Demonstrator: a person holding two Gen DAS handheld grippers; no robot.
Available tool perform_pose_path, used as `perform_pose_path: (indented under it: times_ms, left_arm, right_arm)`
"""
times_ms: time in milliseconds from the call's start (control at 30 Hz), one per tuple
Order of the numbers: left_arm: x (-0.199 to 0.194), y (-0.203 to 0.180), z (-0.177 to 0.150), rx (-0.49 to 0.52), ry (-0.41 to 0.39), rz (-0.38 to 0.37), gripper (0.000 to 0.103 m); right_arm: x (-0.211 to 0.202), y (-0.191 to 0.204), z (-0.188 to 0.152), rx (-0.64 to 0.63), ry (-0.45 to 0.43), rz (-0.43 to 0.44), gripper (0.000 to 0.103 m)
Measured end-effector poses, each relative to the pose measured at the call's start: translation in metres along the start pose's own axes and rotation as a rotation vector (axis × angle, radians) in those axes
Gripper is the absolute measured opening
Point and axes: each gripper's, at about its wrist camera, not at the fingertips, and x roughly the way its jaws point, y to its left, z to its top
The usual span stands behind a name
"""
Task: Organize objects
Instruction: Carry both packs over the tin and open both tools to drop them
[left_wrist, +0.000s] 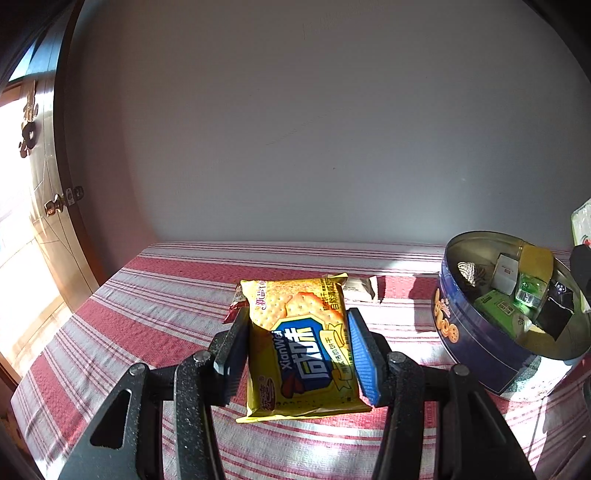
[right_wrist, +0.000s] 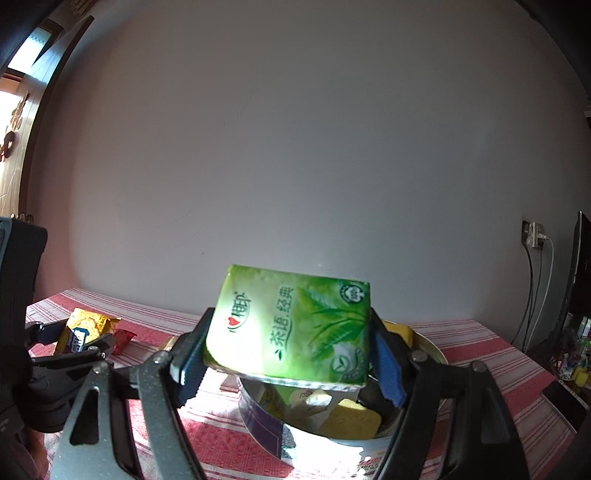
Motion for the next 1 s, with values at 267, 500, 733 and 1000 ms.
perform_pose_path:
  times_ms: [267, 500, 733, 1000]
  left_arm:
    - [-0.012, -0.037, 0.014, 0.022, -0.045, -0.060, 0.053]
    - [-0.014, -0.076, 0.023, 0.051, -0.056, -0.127, 0.053]
    - [-0.012, -0.109, 0.033, 0.072, -0.070, -0.174, 0.053]
    - [-0.001, -0.137, 0.039, 0.077, -0.059, -0.235, 0.053]
  right_arm:
    - [0.000, -0.032, 0.004, 0.008, -0.031, -0.081, 0.077]
    - [0.016, -0.063, 0.008, 0.032, -0.028, -0.157, 0.077]
    - [0.023, -0.085, 0.008, 0.022, -0.028, -0.235, 0.077]
    - [0.041, -0.098, 0.005, 0.006, 0.003, -0.279, 0.077]
